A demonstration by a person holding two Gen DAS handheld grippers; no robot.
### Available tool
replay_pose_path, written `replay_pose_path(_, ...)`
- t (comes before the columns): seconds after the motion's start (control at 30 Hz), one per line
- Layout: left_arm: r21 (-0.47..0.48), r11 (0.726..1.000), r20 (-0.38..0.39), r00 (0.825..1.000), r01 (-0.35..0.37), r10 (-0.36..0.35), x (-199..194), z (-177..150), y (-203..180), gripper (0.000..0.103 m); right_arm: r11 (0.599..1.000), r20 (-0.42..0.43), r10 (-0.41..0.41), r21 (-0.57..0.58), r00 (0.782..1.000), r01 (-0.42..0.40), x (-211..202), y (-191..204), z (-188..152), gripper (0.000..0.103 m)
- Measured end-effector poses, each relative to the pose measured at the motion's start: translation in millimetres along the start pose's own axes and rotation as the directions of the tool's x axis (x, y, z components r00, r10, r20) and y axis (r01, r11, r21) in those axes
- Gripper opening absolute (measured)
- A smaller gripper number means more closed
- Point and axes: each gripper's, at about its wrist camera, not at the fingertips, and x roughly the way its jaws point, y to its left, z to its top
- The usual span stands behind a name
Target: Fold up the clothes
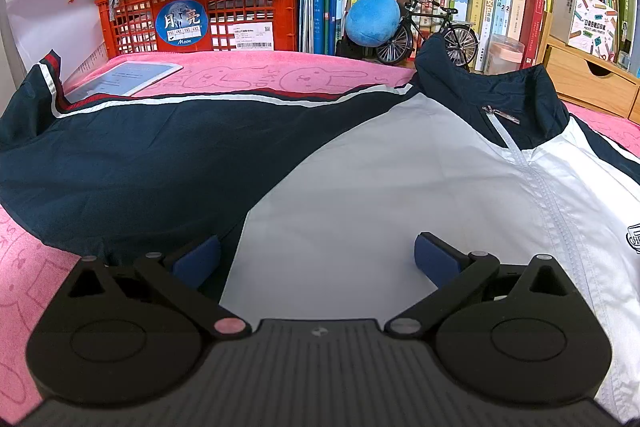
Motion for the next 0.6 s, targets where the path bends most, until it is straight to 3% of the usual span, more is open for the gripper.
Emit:
replay_pose_path(0.17,-0.001,1.0,0.0,1.0,0.001,-0.001,-0.2,0.1,0.4,0.103,1.0,0.012,-0.012,0.014,1.0,0.012,-2.2,-5.1,1.0,0.103)
replay_pose_path(0.27,-0.001,1.0,0.0,1.0,0.002,-0.002,-0.3,0.1,0.8,0.103,0.989,0.007,-0.011,0.15,1.0,0.01,-4.0,-29.2,5.7,0.103)
replay_pose_path(0.4,-0.001,1.0,0.001,1.0,0.003,-0.003,-0.5,0.2,1.3,0.103,0.942,0.018,0.008,0.336,1.0,-0.014,-5.0,-59.9,1.9,0.103)
replay_pose_path(0.6,-0.001,1.0,0.001,1.0,0.003,-0.003,-0.6,0.2,1.3,0.103,0.914,-0.035,0.039,0.404,0.999,-0.022,4.1,-62.1,-11.9,0.103)
